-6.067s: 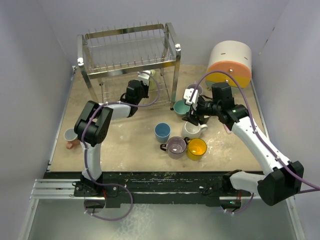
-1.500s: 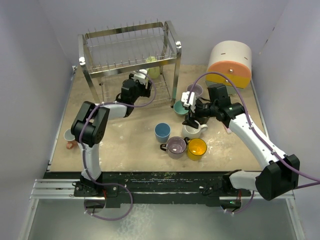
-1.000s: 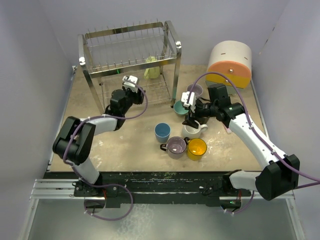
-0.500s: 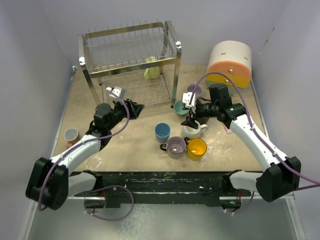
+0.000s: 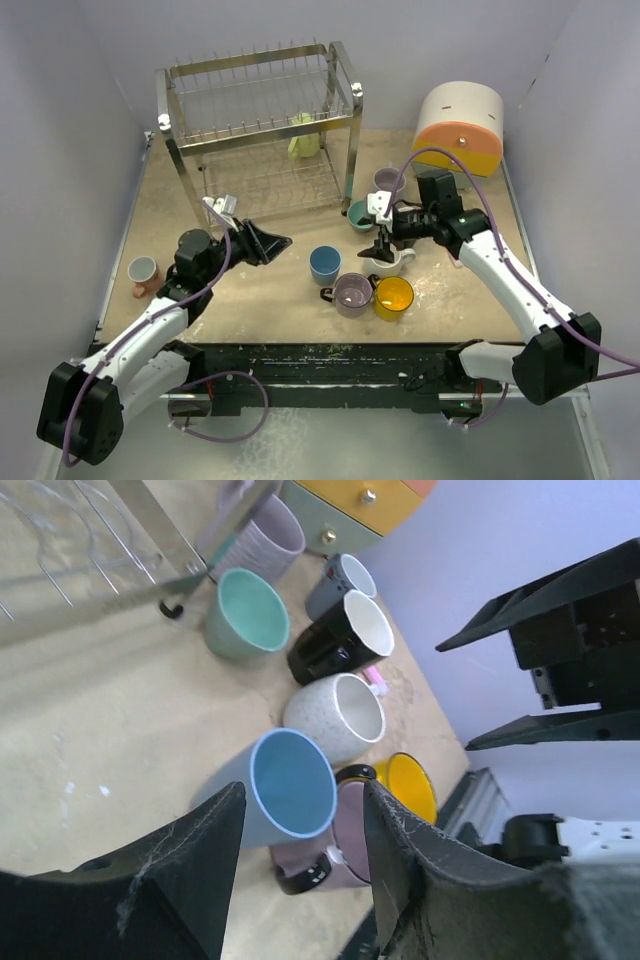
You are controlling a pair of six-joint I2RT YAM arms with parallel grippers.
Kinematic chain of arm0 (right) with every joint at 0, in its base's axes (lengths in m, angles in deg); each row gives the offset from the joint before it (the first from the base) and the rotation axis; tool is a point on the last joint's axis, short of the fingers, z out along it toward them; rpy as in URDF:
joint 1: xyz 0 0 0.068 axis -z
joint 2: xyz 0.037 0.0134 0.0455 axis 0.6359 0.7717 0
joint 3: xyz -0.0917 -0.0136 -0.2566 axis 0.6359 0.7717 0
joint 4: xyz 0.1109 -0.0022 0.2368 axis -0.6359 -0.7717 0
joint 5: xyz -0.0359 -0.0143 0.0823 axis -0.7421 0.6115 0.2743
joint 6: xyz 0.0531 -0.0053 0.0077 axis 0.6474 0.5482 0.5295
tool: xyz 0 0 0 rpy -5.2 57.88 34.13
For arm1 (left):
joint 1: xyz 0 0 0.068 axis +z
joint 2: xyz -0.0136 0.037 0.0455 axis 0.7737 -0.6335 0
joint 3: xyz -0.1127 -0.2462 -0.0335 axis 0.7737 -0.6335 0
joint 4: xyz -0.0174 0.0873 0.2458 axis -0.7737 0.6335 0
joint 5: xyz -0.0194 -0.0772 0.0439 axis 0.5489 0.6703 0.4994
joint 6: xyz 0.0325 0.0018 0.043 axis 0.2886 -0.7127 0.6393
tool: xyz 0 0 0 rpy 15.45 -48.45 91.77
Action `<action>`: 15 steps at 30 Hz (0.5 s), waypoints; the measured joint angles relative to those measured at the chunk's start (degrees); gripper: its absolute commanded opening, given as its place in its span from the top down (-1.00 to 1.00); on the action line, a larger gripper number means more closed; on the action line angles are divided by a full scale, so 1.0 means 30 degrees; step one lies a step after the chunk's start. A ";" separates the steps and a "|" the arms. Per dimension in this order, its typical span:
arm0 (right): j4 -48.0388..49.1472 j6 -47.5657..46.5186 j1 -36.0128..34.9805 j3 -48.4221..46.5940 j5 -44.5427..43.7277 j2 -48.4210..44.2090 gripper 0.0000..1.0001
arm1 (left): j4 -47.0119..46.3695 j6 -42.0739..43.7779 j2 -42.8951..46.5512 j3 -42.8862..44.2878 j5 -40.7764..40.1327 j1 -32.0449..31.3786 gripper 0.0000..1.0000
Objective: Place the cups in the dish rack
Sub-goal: Pick up the cup at the center of the board.
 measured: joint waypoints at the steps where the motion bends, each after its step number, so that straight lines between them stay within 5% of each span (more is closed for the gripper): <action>1: 0.0000 -0.0211 0.0000 0.0102 0.0168 0.0000 -0.45 | -0.0270 -0.0554 0.0007 -0.0255 0.0189 0.0000 -0.08; 15: -0.2229 -0.2302 -0.0262 -0.1894 -0.1275 0.1639 -0.45 | -0.0051 -0.3585 0.1843 -0.1224 0.0474 0.0000 -0.11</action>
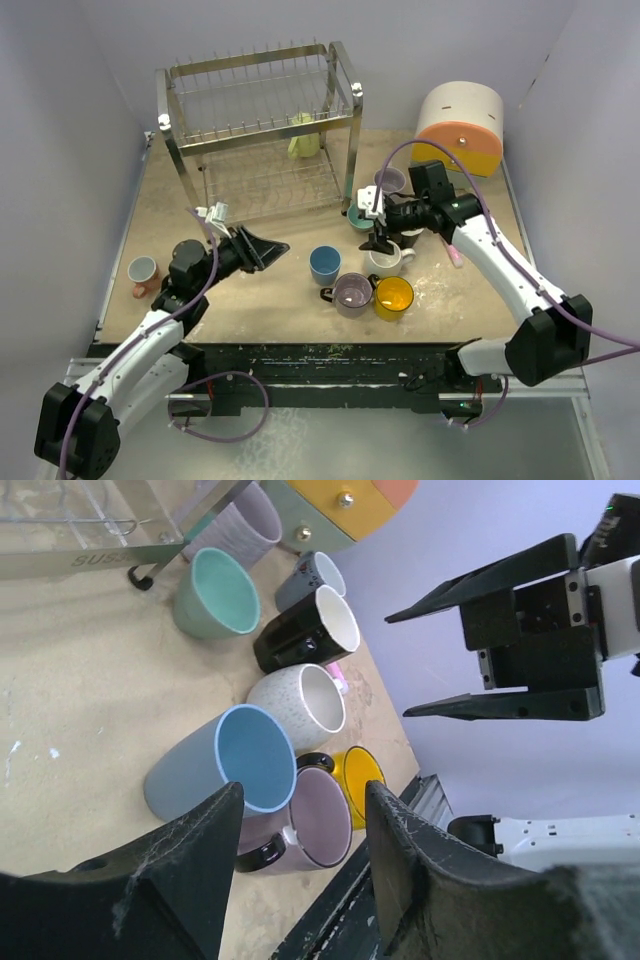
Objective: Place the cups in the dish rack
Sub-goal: Pick up the cup at the center of the board.
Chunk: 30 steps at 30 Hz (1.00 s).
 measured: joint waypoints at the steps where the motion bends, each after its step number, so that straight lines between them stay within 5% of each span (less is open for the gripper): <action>1: -0.0131 -0.0015 -0.0109 -0.0211 -0.0270 0.0160 -0.45 | 0.0204 0.0007 0.0204 -0.0109 -0.0153 0.0000 -0.11; 15: -0.0546 0.1166 -0.3155 -0.2565 -0.4612 0.2681 -0.44 | 0.5916 0.1814 0.1326 -0.0437 -0.2812 0.0000 -0.11; 30: -0.0423 0.3526 -0.4335 -0.3708 -0.7096 0.4809 -0.35 | 0.7752 0.2725 0.1377 -0.0437 -0.3774 0.0000 -0.12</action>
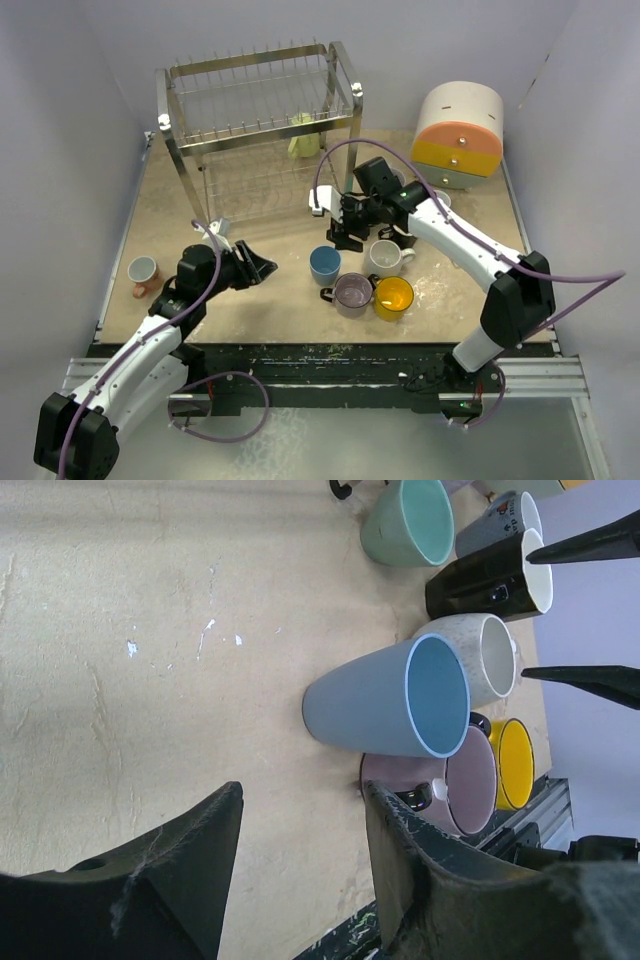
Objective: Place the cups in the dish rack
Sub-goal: Pick up the cup at the center of the board.
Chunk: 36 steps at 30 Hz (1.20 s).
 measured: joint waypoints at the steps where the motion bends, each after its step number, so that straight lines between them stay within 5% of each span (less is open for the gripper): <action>1: 0.0007 0.0095 -0.0073 -0.0036 -0.0044 0.0087 -0.34 | 0.0029 0.0007 0.0000 0.0000 -0.0007 0.0000 -0.12; 18: 0.0393 0.2215 -0.1078 -0.0576 -0.1494 0.2251 0.02 | 0.0058 -0.0015 0.0029 0.0000 -0.0044 0.0000 -0.13; 29: 0.0372 0.3191 -0.1464 -0.0663 -0.2215 0.3694 0.72 | -0.0102 -0.0080 0.0029 0.0000 0.0007 0.0000 -0.12; 36: 0.0342 0.3628 -0.1464 -0.0889 -0.2499 0.3956 1.00 | -0.0153 -0.0131 0.0124 0.0000 0.0044 0.0000 -0.12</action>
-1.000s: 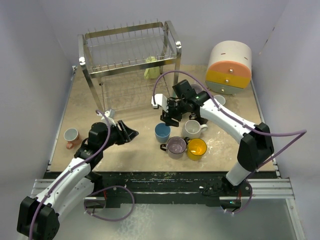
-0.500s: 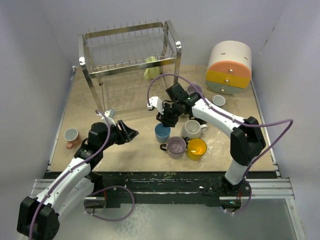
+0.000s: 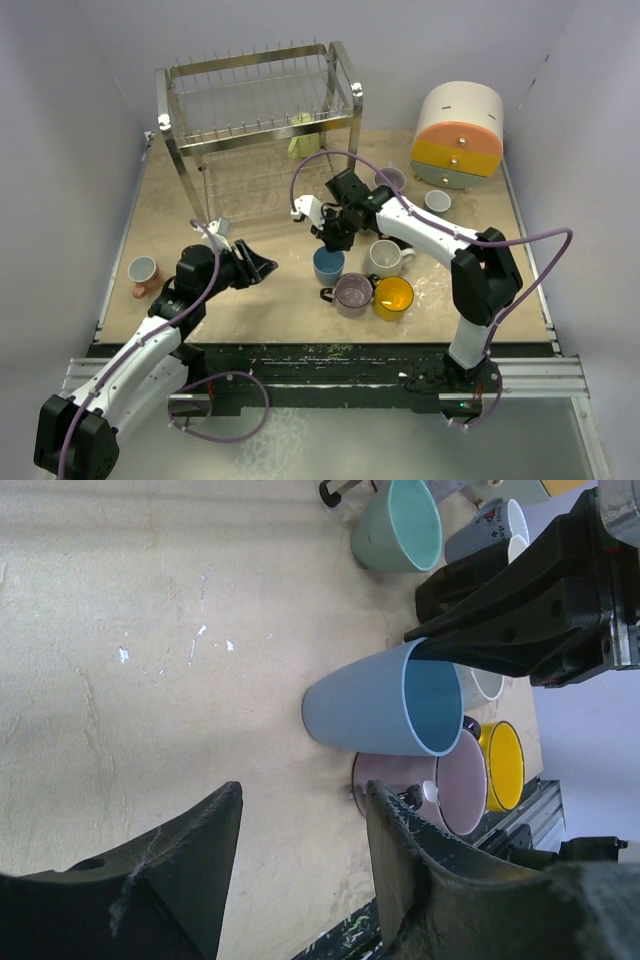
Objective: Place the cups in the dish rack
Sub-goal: Pick up the cup at the center of the board.
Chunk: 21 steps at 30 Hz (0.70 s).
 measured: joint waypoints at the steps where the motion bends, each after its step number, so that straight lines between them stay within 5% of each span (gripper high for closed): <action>1: 0.0007 0.0058 0.0000 0.0000 0.0015 0.0000 1.00 | -0.0007 -0.0058 0.0066 0.0000 0.0022 0.0000 -0.12; 21: 0.1195 0.0918 0.1071 0.0539 0.2484 -0.3111 1.00 | -0.2025 -0.0947 0.0918 -0.0007 0.1807 0.0000 -0.17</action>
